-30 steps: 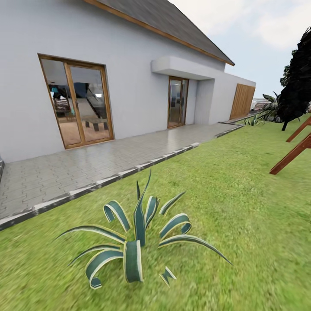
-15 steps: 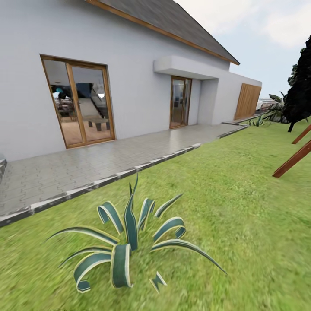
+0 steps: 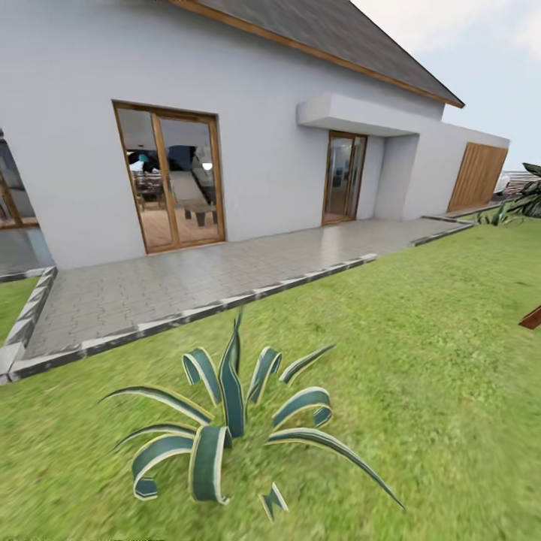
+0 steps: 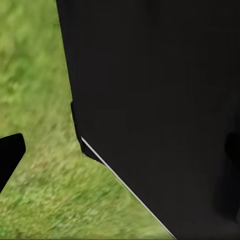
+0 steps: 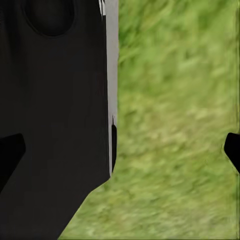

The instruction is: Take the three Easter eggs out of the wicker basket on the lawn in the garden, then place them on the lawn next to a single tree (choose any tree) so that all three eggs are next to the same tree and none are left in the basket.

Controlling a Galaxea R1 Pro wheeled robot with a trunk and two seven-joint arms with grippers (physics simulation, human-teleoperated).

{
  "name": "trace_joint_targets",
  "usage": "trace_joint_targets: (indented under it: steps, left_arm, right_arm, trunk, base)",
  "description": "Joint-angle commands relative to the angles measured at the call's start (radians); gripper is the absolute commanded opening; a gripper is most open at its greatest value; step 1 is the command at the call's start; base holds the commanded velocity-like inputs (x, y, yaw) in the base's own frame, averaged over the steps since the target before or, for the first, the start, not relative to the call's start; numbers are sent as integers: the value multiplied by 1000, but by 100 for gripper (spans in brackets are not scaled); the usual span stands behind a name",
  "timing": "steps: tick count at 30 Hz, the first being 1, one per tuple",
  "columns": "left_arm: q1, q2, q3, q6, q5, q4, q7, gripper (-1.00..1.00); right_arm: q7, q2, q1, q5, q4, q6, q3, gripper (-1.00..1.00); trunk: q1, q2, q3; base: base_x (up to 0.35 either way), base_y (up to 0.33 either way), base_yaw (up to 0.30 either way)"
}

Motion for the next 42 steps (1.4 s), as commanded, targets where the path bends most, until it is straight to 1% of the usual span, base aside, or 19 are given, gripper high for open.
trace_joint_targets:
  steps: [1, 8, 13, 31, 33, 39, 42]
  left_arm:
    - [1, 0, 0, 0, -6, -2, -2, 100]
    - [1, 0, 1, 1, -6, -2, -2, 100]
    - [1, 0, 1, 1, -6, -2, -2, 100]
    - [1, 0, 1, 3, -6, -2, -2, 100]
    - [1, 0, 1, 3, -6, -2, -2, 100]
    - [1, 0, 0, 3, -6, -1, -2, 100]
    - [1, 0, -1, 1, -6, -1, -3, 100]
  right_arm:
    - [-1, 0, 0, 0, 0, 0, 1, 100]
    - [-1, 0, 0, 1, 0, 0, 0, 100]
    - [-1, -1, 0, 10, 0, 0, 3, 100]
    - [-1, -1, 0, 10, 0, 0, 4, 100]
    - [-1, -1, 0, 4, 0, 0, 2, 100]
    - [-1, 0, 0, 2, 0, 0, 1, 100]
    - [-1, 0, 0, 2, 0, 0, 1, 100]
  trunk:
    - [0, 0, -1]
    - [0, 0, -1]
    - [0, 0, -1]
    - [0, 0, -1]
    - [0, 0, -1]
    - [0, 0, -1]
    - [0, 0, -1]
  base:
    - [110, -300, 234]
    - [110, -300, 139]
    - [110, -300, 9]
    - [110, -300, 0]
    - [110, -300, 119]
    - [105, -300, 229]
    - [29, -120, 231]
